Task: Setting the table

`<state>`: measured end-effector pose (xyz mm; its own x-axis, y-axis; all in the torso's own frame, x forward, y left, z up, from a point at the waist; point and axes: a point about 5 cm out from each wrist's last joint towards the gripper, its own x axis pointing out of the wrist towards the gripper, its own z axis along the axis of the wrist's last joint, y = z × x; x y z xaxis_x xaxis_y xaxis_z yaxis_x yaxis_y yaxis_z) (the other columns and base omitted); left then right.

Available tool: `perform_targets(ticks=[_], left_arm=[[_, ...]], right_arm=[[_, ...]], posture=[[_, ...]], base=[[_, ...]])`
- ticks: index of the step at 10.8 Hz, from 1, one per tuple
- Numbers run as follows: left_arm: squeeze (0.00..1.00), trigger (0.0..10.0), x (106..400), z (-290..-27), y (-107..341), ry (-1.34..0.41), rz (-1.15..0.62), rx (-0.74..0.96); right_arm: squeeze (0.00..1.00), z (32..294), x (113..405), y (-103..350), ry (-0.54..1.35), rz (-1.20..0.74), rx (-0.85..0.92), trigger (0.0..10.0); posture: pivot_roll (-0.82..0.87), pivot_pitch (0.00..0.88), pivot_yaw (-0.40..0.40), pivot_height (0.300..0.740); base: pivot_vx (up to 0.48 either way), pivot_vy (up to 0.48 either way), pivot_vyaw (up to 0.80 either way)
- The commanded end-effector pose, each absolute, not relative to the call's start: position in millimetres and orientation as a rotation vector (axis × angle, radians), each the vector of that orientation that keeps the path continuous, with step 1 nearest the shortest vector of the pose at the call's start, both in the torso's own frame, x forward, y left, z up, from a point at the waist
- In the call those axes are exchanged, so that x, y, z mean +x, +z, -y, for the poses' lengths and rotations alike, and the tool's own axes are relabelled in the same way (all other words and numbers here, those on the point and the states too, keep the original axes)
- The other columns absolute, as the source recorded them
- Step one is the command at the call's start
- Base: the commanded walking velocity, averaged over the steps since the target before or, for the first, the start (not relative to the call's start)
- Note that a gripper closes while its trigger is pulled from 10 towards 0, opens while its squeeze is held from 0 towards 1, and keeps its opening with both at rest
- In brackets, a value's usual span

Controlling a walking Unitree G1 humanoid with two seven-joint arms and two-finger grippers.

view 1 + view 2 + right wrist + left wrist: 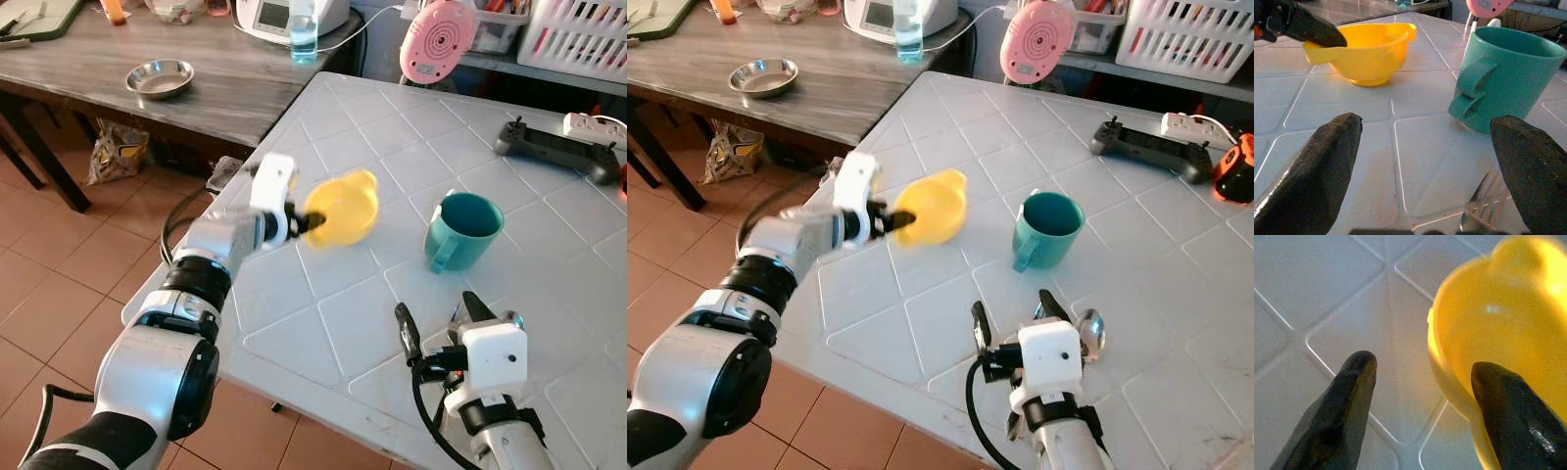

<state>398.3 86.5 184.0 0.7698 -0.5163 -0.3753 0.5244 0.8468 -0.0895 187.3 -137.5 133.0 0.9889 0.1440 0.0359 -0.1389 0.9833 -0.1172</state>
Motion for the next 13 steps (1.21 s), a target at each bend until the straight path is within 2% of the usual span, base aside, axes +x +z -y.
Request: perform_targets(ticks=[1,6,8,12,13], left_arm=[[1.0,10.0,401,-88,193,-0.564,-0.364,0.065],[1.0,10.0,400,-90,196,-0.58,-0.38,0.078],[1.0,10.0,400,-85,206,-0.6,-0.385,-0.019],[1.0,10.0,386,-78,187,-0.656,-0.488,-0.042],[0.0,10.0,384,-79,182,-0.66,-0.504,-0.031]], right_arm=[[0.0,137,186,131,0.144,0.035,-0.113,10.0],[0.0,137,189,129,0.161,0.032,-0.122,10.0],[0.0,137,188,128,0.163,0.031,-0.129,10.0],[0.0,135,186,127,0.163,0.026,-0.122,10.0],[0.0,136,186,127,0.164,0.025,-0.124,10.0]], posture=[[-0.01,0.129,0.032,0.74],[0.0,0.116,0.024,0.74],[0.0,0.118,0.028,0.74],[0.01,0.126,0.027,0.74],[0.01,0.13,0.027,0.74]], base=[[0.0,0.0,0.0],[0.0,0.0,0.0],[0.0,0.0,0.0],[0.0,0.0,0.0],[0.0,0.0,0.0]])
